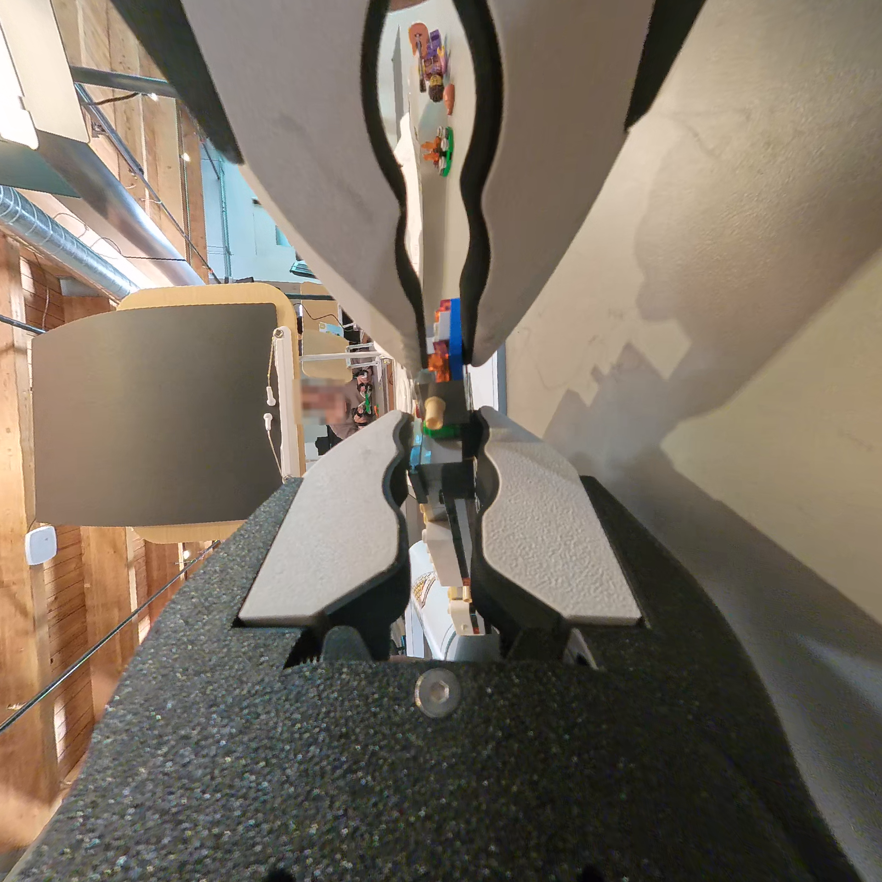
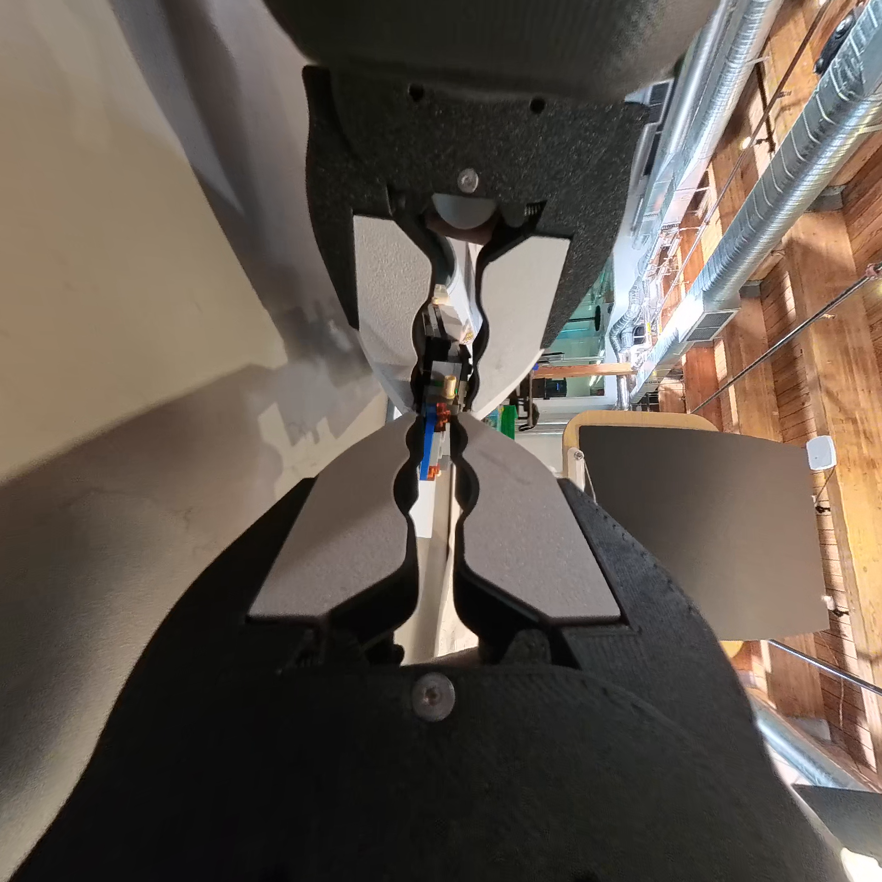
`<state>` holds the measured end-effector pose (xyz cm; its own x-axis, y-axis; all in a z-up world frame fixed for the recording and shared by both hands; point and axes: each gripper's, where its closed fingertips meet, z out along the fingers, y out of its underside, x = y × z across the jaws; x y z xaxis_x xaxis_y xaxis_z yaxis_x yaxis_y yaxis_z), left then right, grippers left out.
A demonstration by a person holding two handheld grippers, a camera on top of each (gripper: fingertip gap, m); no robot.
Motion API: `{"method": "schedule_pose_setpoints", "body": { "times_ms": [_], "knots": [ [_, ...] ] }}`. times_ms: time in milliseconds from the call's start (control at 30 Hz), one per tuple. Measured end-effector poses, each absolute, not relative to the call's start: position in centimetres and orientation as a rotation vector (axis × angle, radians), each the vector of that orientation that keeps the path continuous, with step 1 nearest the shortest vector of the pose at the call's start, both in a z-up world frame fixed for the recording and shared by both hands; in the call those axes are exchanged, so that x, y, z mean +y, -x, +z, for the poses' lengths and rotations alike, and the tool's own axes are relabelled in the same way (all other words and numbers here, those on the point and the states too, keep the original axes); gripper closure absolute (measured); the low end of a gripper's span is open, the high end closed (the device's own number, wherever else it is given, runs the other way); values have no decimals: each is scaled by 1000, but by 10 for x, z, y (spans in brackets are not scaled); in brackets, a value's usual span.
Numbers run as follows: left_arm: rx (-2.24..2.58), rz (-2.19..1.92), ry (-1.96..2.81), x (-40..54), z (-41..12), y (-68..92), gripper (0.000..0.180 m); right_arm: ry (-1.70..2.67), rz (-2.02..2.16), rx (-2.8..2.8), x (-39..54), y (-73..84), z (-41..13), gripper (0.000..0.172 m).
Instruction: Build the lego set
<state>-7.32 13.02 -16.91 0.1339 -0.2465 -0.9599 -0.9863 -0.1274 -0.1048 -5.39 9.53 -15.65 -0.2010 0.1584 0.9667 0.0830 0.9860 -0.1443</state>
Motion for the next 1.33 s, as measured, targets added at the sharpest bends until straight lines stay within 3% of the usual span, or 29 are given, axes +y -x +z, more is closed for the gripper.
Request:
{"method": "schedule_pose_setpoints", "body": {
  "times_ms": [733, 933, 1333],
  "knots": [
    [1228, 1046, 1546, 130, -170, 73, 156, 195, 85, -1775, 95, 57, -156, 162],
    [1191, 1005, 1549, 130, -167, 74, 156, 248, 168, -1766, 95, 53, -151, 144],
    [1216, 1011, 1552, 129, -169, 73, 156, 194, 147, -1783, 89, 53, -157, 154]
  ]
}}
